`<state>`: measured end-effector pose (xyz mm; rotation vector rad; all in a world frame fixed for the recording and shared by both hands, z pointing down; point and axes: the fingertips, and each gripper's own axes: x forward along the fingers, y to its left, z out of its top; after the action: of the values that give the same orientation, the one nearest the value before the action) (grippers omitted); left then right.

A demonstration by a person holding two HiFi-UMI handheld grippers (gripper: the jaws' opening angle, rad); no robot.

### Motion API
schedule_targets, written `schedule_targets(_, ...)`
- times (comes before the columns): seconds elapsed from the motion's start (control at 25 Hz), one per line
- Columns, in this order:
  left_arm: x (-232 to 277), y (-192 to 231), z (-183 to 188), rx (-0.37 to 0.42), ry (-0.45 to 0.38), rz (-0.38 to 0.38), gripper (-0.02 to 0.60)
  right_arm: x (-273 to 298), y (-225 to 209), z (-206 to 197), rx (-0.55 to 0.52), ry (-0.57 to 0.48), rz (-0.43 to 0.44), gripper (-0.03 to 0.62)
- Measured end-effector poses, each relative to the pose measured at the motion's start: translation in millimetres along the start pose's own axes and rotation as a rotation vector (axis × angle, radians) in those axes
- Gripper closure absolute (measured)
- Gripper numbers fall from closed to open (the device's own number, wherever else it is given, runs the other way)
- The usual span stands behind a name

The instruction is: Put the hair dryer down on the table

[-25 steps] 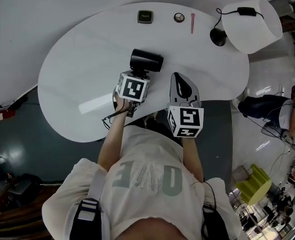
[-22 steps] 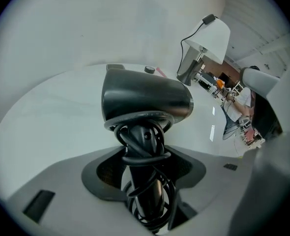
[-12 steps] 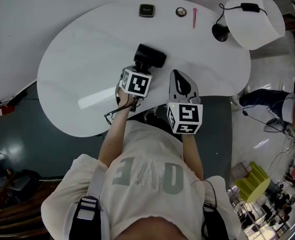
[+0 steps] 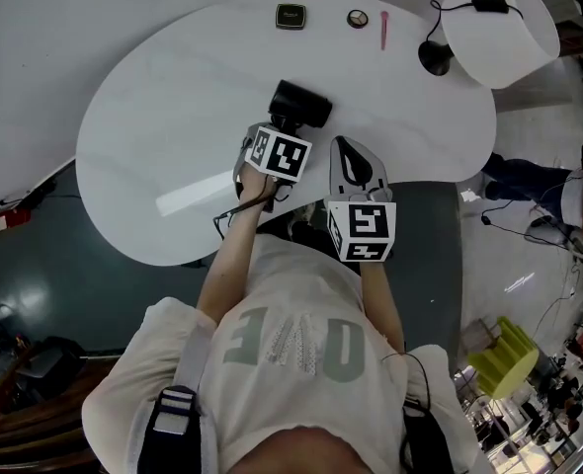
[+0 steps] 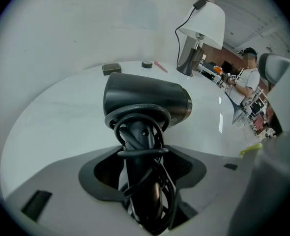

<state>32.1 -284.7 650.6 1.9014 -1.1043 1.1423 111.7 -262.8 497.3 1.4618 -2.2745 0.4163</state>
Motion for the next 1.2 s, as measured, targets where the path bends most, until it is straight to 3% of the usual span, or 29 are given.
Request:
schedule_targets(0.2,1,-3,-1,-0.014,-0.004,0.009,0.326,-6,4,1,0.0,-0.004,-0.004,0.589)
schedule_targets(0.36,-1,-8,4,-0.059,-0.015,-0.025,0.246,-9,3,1,-0.031,-0.002,-0.018,0.589)
schedule_targets(0.52,-26,0,29,-0.054,-0.105,0.016,0.238,-12,1,13,-0.054,-0.022,-0.03,0.589)
schedule_targets(0.64,-63,7,66,-0.055,-0.232,0.035,0.238,-16,-6,38,-0.047,-0.081,-0.041,0.589)
schedule_targets(0.92,-191,-2,152,0.003,-0.622,0.039,0.241,-40,-15,130,-0.128,-0.288,-0.074,0.589)
schedule_targets(0.96,-208,-4,158,0.008,-0.666,0.037,0.259,-45,-15,142,-0.129,-0.316,-0.08,0.589)
schedule_targets(1.04,-240,-8,168,0.018,-0.755,0.054,0.383,-56,-16,162,-0.115,-0.369,-0.092,0.589)
schedule_targets(1.12,-268,-14,175,0.048,-0.839,0.081,0.454,-67,-16,177,-0.101,-0.413,-0.089,0.589)
schedule_targets(1.2,-289,-23,178,0.093,-0.905,0.11,0.47,-75,-13,186,-0.102,-0.438,-0.074,0.589)
